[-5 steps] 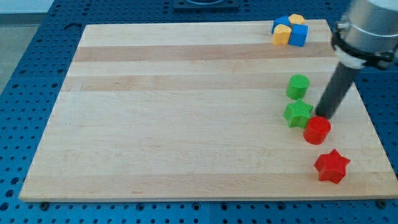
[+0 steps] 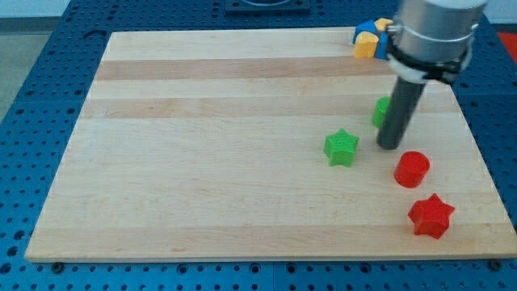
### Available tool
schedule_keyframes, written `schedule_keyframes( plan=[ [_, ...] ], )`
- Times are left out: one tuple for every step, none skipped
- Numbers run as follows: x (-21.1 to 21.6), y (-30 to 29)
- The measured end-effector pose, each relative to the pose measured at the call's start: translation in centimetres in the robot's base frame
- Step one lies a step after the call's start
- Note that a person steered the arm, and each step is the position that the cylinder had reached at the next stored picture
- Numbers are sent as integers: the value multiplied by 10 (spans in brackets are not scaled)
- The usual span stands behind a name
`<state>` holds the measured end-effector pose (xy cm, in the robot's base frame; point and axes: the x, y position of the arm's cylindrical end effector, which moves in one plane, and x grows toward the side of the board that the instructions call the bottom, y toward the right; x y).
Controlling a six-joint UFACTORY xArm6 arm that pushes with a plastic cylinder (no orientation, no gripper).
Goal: Slide the red circle towards the bottom center
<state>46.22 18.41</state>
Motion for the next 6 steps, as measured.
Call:
schedule_keyframes(
  plan=[
    [6,30],
    [31,24],
    [54,-2],
    [70,-17],
    [77,-22],
    [65,-22]
  ],
)
